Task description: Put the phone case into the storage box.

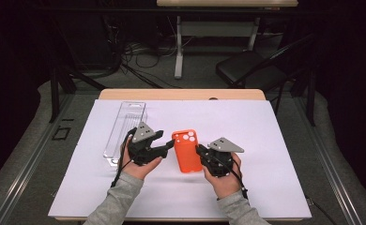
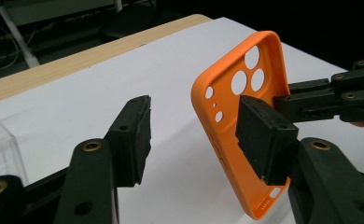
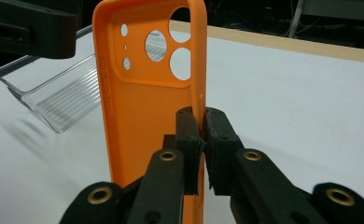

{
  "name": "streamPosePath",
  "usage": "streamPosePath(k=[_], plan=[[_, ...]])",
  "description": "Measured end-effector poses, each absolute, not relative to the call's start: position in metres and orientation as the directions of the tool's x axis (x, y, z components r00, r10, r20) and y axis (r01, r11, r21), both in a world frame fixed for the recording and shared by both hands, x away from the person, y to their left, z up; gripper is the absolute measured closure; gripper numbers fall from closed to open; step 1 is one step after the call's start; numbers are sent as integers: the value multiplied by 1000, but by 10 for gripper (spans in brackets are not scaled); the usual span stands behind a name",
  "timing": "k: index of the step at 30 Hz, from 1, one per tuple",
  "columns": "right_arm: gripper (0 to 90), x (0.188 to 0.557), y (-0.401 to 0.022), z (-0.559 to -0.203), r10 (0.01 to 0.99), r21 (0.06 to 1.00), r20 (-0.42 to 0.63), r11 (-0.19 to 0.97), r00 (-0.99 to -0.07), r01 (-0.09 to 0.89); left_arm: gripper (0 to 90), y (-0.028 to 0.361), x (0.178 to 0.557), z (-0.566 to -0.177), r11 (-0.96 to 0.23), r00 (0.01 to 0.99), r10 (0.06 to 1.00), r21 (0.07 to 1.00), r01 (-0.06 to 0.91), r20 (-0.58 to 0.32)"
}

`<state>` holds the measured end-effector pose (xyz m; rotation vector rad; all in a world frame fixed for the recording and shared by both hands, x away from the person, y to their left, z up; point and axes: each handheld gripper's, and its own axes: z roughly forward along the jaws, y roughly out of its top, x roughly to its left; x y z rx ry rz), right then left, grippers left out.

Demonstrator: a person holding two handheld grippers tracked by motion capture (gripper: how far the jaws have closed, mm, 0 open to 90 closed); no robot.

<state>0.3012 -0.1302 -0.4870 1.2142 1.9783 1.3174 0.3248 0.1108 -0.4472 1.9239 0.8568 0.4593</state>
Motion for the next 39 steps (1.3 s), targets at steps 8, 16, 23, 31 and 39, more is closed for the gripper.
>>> streamPosePath(k=[8, 16, 23, 31, 39], plan=[[853, 297, -124, -486, 856, 898, 60, 179, -513, 403, 525, 106, 322, -447, -361, 683, 730, 863, 353, 26], [853, 296, -122, -487, 851, 897, 52, 190, -523, 400, 586, 105, 322, -448, -396, 683, 728, 852, 342, 64], [853, 296, -119, -488, 845, 894, 46, 204, -533, 399, 637, 103, 321, -449, -425, 685, 722, 842, 334, 92], [853, 295, -117, -489, 841, 891, 48, 207, -539, 403, 678, 102, 321, -449, -444, 689, 716, 833, 329, 110], [854, 295, -117, -489, 836, 891, 47, 213, -547, 401, 719, 101, 321, -450, -462, 696, 708, 825, 326, 121]])
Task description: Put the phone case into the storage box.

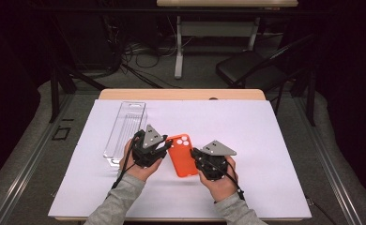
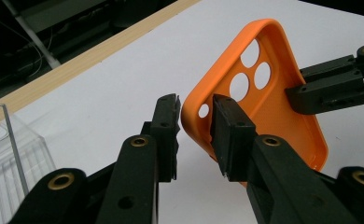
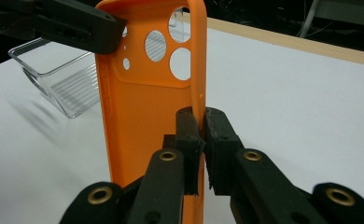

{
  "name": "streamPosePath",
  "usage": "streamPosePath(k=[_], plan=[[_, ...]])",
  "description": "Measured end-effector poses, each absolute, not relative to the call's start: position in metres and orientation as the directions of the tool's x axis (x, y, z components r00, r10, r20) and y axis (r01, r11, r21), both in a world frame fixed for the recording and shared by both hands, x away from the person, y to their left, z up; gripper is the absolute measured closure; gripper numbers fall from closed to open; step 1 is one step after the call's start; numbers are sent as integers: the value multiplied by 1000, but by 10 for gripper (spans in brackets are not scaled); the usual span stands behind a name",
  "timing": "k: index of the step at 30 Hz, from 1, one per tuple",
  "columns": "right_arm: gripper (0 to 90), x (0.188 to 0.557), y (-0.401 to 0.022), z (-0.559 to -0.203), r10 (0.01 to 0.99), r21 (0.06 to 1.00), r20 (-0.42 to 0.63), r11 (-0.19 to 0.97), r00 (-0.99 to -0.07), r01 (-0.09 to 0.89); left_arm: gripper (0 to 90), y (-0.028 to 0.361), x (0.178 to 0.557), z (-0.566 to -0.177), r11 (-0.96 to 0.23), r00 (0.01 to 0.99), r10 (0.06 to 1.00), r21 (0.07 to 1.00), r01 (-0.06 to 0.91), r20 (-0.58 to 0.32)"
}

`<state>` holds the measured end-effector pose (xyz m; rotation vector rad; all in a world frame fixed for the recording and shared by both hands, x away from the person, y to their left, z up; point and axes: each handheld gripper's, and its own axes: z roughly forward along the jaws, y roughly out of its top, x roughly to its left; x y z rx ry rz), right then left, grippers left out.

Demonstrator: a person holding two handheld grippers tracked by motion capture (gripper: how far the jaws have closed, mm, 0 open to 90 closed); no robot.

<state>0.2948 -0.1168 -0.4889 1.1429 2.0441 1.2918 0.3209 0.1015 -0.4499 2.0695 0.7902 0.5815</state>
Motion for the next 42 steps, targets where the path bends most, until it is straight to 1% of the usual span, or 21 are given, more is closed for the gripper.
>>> streamPosePath(k=[14, 42], plan=[[854, 295, -116, -489, 831, 891, 47, 217, -554, 400, 780, 103, 321, -449, -468, 697, 705, 822, 323, 128], [854, 294, -115, -490, 825, 894, 55, 210, -562, 396, 807, 107, 321, -446, -459, 702, 705, 823, 335, 107]])
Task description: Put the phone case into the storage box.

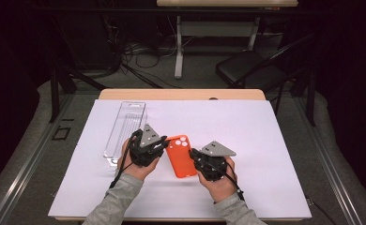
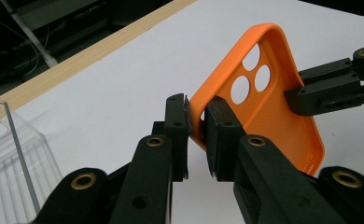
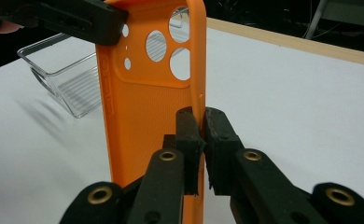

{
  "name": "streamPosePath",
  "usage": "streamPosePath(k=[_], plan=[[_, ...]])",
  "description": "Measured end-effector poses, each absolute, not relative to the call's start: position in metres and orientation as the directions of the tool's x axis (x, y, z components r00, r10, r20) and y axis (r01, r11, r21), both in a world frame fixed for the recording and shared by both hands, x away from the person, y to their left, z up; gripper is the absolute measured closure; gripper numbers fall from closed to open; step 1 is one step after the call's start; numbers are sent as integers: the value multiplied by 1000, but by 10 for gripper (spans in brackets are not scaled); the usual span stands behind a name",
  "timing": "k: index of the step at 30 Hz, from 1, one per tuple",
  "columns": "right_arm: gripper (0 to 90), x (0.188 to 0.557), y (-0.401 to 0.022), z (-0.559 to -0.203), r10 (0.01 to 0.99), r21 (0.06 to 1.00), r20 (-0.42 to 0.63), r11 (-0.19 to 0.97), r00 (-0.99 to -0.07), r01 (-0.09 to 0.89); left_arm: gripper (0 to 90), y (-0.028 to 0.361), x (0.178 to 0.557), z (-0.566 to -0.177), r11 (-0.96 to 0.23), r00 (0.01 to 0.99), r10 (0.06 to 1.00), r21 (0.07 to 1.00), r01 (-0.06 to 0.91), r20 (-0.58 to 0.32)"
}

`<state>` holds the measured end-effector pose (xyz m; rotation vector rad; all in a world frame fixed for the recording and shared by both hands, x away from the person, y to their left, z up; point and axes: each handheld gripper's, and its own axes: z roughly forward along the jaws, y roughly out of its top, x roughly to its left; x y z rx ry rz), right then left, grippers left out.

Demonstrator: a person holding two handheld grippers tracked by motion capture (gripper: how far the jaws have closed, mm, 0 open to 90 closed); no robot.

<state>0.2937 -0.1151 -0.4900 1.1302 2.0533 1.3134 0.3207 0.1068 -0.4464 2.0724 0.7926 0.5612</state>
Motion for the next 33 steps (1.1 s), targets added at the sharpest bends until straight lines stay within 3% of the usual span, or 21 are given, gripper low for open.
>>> streamPosePath(k=[33], plan=[[849, 294, -116, -491, 816, 898, 81, 190, -572, 398, 812, 109, 319, -444, -437, 696, 713, 830, 347, 85]])
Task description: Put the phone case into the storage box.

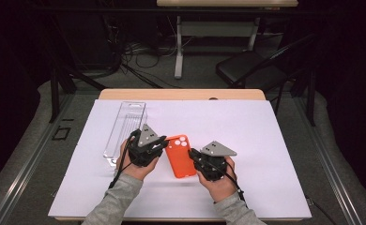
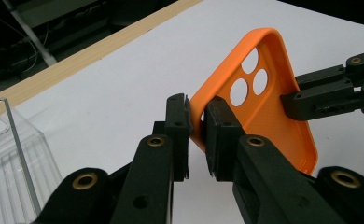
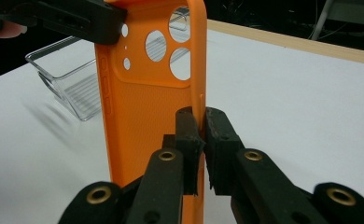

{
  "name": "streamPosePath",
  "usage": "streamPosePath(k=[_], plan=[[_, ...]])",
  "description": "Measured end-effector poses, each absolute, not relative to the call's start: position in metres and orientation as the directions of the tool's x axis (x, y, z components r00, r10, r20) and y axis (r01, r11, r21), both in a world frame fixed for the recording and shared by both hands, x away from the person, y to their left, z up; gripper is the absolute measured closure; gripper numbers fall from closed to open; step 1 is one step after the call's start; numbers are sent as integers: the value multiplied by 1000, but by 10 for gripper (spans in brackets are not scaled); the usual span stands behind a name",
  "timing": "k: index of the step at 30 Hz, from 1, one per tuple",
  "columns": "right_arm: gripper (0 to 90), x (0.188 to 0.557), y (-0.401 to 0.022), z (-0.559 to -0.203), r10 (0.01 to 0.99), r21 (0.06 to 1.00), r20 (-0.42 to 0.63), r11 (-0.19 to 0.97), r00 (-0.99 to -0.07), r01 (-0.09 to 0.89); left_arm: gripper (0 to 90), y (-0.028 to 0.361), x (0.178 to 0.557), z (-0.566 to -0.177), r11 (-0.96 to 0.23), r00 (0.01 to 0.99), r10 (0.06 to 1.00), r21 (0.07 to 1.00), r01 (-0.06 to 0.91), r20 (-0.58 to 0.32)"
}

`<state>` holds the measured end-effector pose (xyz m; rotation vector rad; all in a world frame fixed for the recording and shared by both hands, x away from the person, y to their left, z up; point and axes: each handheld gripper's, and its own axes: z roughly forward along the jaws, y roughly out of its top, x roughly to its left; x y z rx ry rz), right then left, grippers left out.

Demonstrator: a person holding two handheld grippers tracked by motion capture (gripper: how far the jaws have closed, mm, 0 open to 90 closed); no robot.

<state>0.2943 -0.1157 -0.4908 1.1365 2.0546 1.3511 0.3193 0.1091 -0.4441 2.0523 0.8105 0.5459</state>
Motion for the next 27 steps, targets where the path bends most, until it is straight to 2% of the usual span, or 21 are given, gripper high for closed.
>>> streamPosePath(k=[27], plan=[[814, 296, -116, -492, 803, 901, 97, 180, -588, 394, 812, 113, 322, -446, -428, 681, 727, 831, 356, 82]])
